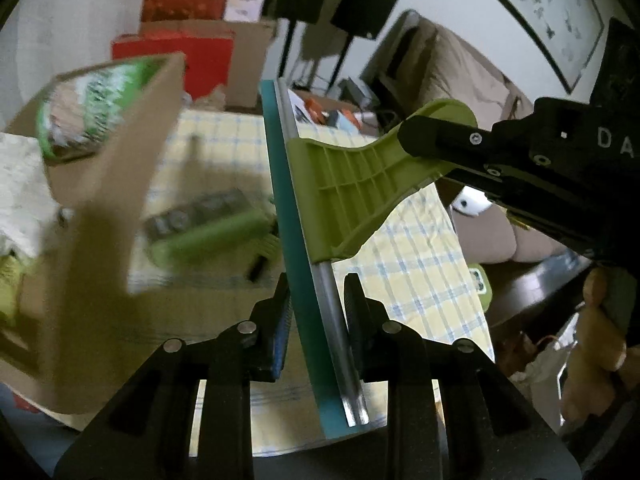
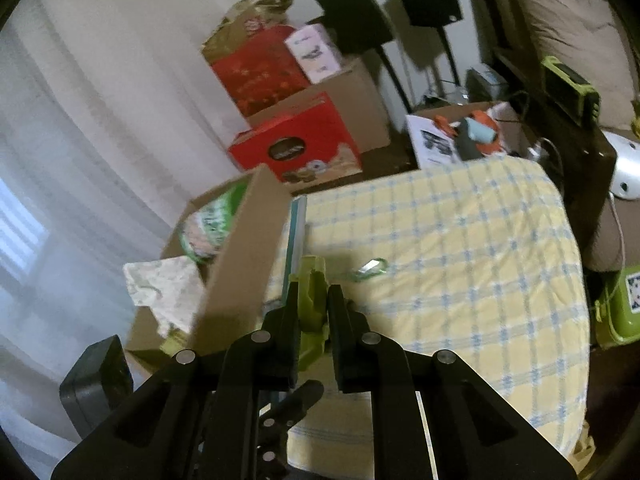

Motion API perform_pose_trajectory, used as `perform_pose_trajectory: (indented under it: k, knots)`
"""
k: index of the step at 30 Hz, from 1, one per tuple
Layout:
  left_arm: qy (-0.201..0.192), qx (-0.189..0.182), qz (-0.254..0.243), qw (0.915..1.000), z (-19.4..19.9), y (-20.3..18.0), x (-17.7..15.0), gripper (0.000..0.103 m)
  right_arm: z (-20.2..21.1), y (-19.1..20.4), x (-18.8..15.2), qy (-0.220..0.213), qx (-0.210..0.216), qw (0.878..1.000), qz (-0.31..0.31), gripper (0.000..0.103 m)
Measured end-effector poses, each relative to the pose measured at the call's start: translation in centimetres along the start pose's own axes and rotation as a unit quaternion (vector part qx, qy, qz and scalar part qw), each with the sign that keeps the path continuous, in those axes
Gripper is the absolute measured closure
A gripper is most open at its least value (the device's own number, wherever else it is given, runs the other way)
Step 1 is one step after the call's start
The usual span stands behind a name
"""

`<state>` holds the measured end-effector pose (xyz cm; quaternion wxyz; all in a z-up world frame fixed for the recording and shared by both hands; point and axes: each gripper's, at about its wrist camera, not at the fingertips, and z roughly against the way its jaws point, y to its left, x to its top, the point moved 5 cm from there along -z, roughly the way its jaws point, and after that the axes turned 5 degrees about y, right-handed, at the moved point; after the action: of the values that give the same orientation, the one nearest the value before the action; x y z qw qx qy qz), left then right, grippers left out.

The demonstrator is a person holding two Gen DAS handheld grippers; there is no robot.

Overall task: Organize objects
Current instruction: 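Lift and carry the green squeegee over the cardboard box with both grippers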

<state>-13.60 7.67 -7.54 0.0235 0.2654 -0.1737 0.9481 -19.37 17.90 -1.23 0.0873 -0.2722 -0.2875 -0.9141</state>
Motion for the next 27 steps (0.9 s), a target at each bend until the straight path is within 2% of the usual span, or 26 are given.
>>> perform_pose_trajectory:
  k: [7,16,22,27]
  knots:
    - [-0.033,0.025,0.033,0.9986,3.2,4.3,2.1,0.08,-1.9,6.1,1.3,0.009,0.033,0.998,0.043,0.091]
    - [-0.06,0.062,0.083,0.9928,6.9,11.3,2.9,0.08,-5.9,13.2,2.1,0.034,0.072,0.993,0.091,0.091]
    - [-0.054,0.083,0.115,0.9884,6.8,14.9,2.9,0.08,-9.3,16.9,1.9,0.051,0.065,0.987,0.135,0.091]
    - [-0.038,0.091,0.133,0.9862,6.1,17.6,2.7,0.08,-11.9,17.7,1.7,0.071,0.063,0.986,0.139,0.091]
